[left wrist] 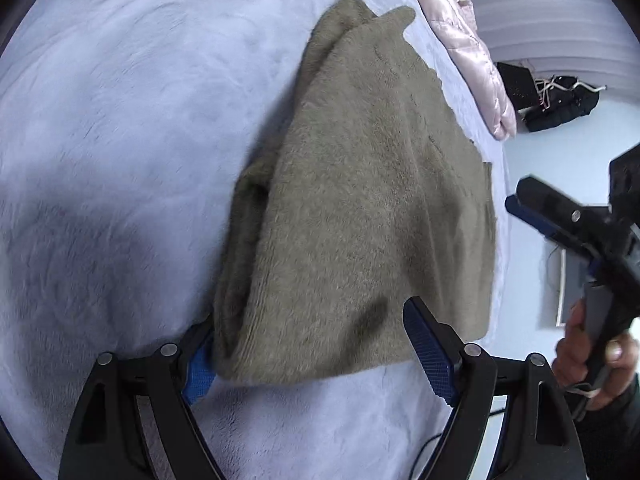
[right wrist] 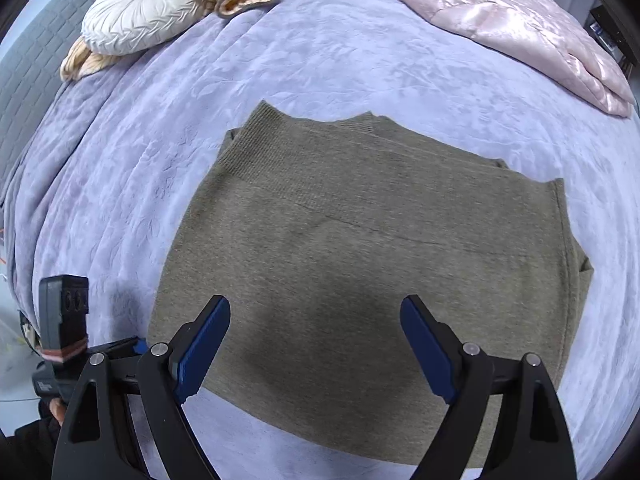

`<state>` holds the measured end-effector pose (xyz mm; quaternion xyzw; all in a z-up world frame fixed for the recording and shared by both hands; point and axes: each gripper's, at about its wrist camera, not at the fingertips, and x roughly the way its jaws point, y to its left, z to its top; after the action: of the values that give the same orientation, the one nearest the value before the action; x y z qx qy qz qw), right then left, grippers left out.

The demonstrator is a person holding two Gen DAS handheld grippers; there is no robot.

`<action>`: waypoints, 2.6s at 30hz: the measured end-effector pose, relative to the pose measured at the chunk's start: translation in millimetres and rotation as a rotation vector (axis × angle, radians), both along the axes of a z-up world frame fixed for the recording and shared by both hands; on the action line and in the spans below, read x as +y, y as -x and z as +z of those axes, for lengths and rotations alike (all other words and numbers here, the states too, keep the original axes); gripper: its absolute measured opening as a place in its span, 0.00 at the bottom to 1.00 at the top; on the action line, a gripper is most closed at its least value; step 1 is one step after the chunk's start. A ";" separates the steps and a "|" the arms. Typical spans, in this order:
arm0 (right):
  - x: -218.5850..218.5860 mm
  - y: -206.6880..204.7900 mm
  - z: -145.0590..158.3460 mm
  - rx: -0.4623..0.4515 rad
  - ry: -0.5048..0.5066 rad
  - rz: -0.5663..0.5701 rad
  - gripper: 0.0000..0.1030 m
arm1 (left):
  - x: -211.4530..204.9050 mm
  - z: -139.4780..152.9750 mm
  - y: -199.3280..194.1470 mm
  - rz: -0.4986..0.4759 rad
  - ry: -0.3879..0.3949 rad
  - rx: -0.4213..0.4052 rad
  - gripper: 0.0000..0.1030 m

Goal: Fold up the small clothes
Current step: 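Move both tools to the side edge of the folded sweater, then grasp the side edge with the left gripper while the right gripper grasps beside it, then lift the side edge with both grippers and fold it across the bundle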

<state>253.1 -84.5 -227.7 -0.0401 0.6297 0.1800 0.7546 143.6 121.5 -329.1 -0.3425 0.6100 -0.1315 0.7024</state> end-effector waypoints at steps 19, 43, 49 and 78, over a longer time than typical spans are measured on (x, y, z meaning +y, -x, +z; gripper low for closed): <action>145.2 -105.3 -70.2 0.261 0.073 -0.030 0.87 | -35.1 24.1 -10.1 -0.043 -0.232 -0.073 0.23; 109.1 -104.7 -24.3 0.219 0.040 0.184 0.20 | -135.3 109.5 -12.6 -0.243 -0.544 -0.223 0.20; 86.9 -107.3 4.1 0.206 -0.032 0.205 0.20 | -159.7 125.2 -5.0 -0.241 -0.638 -0.186 0.18; -91.9 -109.8 58.5 0.169 -0.241 0.056 0.19 | -319.6 157.4 6.4 -0.463 -0.863 -0.238 0.16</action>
<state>362.9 -176.4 -169.3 0.0486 0.6636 0.2778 0.6929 137.2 -198.0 -171.7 0.1410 0.5843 -0.0580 0.7971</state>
